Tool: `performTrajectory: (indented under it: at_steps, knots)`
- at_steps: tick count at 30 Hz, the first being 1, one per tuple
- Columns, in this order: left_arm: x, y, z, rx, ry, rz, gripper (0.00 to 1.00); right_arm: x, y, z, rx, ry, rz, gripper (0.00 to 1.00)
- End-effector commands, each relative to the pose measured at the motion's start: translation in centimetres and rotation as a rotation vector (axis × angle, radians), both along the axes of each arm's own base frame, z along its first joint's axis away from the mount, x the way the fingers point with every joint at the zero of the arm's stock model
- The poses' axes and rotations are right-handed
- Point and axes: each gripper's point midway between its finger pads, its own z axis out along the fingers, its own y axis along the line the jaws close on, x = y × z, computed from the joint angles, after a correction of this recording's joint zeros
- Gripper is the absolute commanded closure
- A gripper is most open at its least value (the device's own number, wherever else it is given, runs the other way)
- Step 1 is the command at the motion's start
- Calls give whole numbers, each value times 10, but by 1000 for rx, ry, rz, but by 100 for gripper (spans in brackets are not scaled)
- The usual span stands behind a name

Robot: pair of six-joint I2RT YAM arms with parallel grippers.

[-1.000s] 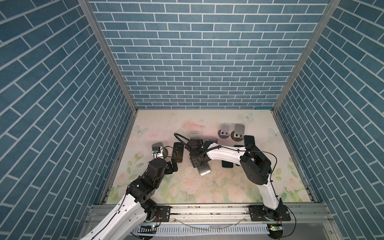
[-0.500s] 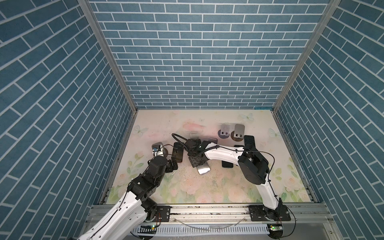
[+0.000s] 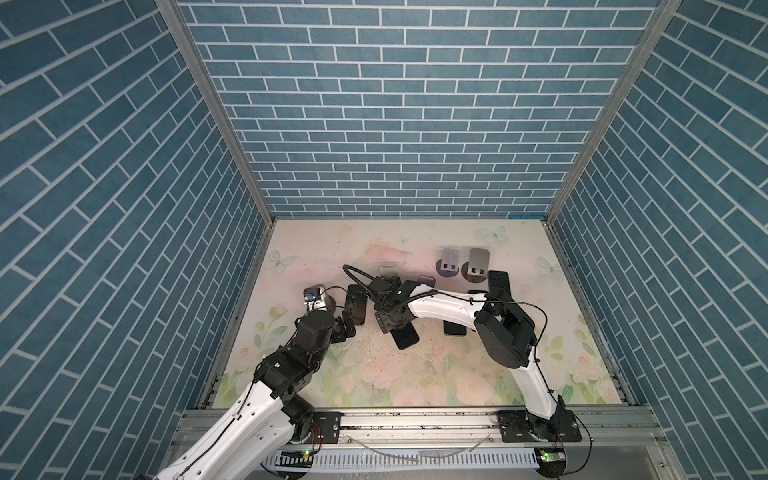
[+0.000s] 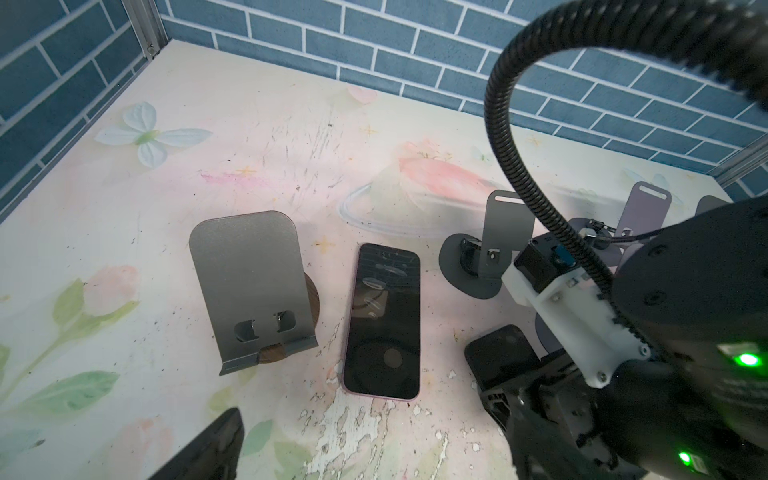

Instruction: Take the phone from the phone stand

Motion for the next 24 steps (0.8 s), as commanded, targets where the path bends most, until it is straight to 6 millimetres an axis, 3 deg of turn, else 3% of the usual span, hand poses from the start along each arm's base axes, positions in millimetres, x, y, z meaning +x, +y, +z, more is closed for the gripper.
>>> performTrajectory:
  at_steps: [1,13,20,24]
  knots:
    - [1,2,10,11,-19,6,0,-9,-17,-26,-112,45,5,19]
    - [-1,4,14,46,-18,-10,0,-8,-11,-8,-70,37,9,13]
    - [-2,7,16,72,-16,-9,0,7,1,45,23,-70,43,4]
    - [-2,10,21,86,-32,-3,0,18,6,85,82,-164,68,2]
